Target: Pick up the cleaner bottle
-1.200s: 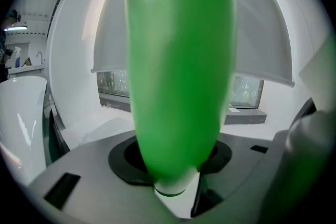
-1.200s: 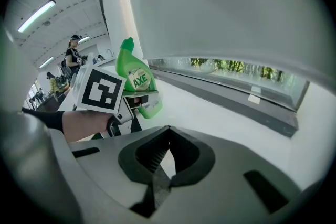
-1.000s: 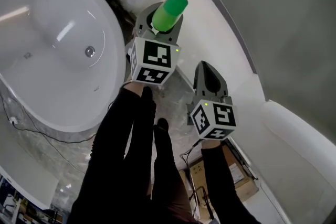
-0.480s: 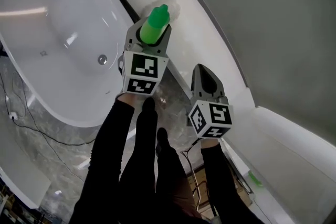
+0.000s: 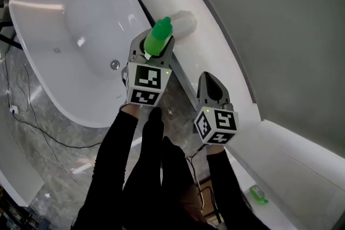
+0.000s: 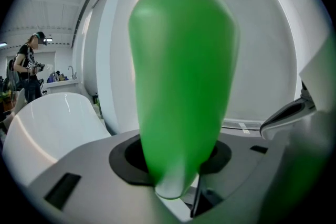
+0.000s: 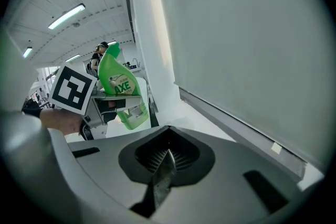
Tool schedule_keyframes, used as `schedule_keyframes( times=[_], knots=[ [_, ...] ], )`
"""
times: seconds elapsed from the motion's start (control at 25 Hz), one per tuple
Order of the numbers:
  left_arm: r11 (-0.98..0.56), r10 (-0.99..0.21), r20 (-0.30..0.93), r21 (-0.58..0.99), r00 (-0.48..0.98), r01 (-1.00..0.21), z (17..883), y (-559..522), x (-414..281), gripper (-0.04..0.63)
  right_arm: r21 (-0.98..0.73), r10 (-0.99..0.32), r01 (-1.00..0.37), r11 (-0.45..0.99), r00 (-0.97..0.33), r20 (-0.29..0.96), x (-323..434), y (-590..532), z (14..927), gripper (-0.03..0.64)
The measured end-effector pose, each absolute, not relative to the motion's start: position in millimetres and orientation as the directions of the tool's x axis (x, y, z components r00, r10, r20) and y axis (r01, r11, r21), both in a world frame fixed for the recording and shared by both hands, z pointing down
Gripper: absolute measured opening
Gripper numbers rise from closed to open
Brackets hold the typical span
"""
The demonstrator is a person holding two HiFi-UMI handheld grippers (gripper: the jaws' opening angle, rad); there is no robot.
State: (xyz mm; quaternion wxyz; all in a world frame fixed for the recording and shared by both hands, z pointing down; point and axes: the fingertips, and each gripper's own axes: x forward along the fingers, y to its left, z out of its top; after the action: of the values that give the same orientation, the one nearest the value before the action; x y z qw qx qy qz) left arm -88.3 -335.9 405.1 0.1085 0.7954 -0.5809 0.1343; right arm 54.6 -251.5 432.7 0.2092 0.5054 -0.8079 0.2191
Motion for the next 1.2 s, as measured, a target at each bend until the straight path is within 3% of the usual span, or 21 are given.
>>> schedule_keyframes(
  times=[1.2],
  knots=[
    [-0.099,-0.934,0.345,0.015,0.098,-0.995,351.7,-273.0,-206.8,0.192,-0.112,-0.646,-0.777,0.62,-0.586,0.49,-64.5,-257.3,368.1,0.002]
  ],
)
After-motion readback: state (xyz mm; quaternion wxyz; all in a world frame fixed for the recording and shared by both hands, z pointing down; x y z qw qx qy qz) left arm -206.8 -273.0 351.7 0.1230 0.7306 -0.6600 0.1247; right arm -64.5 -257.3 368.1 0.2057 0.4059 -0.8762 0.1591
